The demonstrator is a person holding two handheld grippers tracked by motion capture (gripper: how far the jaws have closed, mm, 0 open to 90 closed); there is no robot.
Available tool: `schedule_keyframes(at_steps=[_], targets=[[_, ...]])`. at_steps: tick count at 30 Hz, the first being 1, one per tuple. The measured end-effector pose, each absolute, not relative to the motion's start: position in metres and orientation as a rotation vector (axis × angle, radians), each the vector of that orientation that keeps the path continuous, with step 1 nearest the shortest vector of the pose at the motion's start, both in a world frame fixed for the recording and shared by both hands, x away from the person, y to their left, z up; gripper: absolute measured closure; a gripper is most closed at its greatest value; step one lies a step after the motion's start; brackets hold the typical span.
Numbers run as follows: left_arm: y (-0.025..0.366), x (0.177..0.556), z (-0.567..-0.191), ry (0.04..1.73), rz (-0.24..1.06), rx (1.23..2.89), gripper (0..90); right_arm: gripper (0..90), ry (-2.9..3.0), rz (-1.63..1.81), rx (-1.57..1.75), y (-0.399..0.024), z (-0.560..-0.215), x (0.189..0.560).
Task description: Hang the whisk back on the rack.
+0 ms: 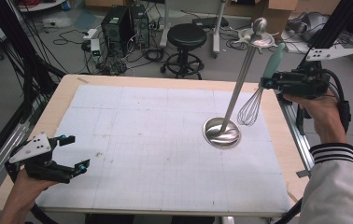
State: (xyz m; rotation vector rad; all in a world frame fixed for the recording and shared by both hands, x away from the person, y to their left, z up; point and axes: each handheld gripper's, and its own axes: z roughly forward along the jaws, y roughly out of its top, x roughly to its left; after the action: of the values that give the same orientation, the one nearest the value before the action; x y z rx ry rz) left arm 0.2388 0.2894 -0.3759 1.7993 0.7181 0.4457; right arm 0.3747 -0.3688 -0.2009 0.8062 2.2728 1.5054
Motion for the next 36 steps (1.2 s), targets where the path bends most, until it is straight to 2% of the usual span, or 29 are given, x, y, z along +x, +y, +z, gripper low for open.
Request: schedule_keyframes(at_steps=[10, 16, 20, 27, 30, 36], targets=[[0.286, 0.237, -0.372, 0.704, 0.452, 1.805, 1.7, 39.5, 2.235, 1.453, 0.867, -0.373, -0.198, 0.360], [0.284, 0.236, -0.368, 0.685, 0.457, 1.799, 1.7, 20.3, 2.216, 1.473, 0.847, -0.372, -0.198, 0.344], [0.287, 0.234, -0.367, 0.686, 0.463, 1.787, 1.7, 10.7, 2.217, 1.486, 0.873, -0.372, -0.205, 0.335], [0.291, 0.233, -0.365, 0.686, 0.466, 1.774, 1.7, 9.5, 2.222, 1.423, 0.891, -0.364, -0.202, 0.311], [0.293, 0.233, -0.365, 0.688, 0.467, 1.771, 1.7, 0.3, 2.205, 1.411, 0.855, -0.361, -0.199, 0.298], [0.296, 0.232, -0.364, 0.683, 0.469, 1.760, 1.7, 0.3, 2.173, 1.463, 0.797, -0.358, -0.205, 0.270]])
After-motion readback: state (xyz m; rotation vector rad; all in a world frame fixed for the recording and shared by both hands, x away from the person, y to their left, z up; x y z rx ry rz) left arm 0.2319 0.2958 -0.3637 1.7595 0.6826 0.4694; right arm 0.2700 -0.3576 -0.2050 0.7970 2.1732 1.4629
